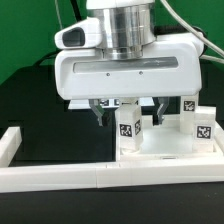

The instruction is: Assemble square table

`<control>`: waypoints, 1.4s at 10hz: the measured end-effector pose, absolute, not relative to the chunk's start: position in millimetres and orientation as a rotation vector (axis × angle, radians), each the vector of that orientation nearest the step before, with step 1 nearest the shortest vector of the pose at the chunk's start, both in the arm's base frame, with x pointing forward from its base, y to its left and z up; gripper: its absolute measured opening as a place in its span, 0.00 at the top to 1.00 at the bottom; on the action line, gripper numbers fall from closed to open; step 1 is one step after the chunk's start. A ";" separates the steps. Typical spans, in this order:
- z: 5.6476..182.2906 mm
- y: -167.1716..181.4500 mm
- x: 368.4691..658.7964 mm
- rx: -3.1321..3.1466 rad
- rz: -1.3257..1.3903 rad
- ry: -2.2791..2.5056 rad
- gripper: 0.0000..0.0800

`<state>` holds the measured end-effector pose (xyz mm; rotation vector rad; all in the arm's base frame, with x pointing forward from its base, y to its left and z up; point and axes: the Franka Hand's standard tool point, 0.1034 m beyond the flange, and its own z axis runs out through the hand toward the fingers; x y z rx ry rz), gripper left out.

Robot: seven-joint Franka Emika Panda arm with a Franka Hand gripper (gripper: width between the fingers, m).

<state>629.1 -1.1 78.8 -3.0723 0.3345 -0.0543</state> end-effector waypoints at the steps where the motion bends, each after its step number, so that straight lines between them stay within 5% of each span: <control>1: 78.6 -1.3 628.9 -3.072 -0.054 0.335 0.20; 2: 78.5 -1.3 628.9 -3.072 -0.053 0.340 0.40; 3: 78.3 -1.3 628.8 -3.070 -0.052 0.358 0.40; 4: 78.4 -1.4 629.0 -3.070 -0.053 0.357 0.64; 14: 74.2 -12.6 627.6 -2.414 0.035 1.750 0.64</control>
Offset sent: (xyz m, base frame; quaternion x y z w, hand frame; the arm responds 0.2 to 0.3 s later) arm 0.0000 0.0000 0.0000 0.0000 0.0000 0.0000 1.0000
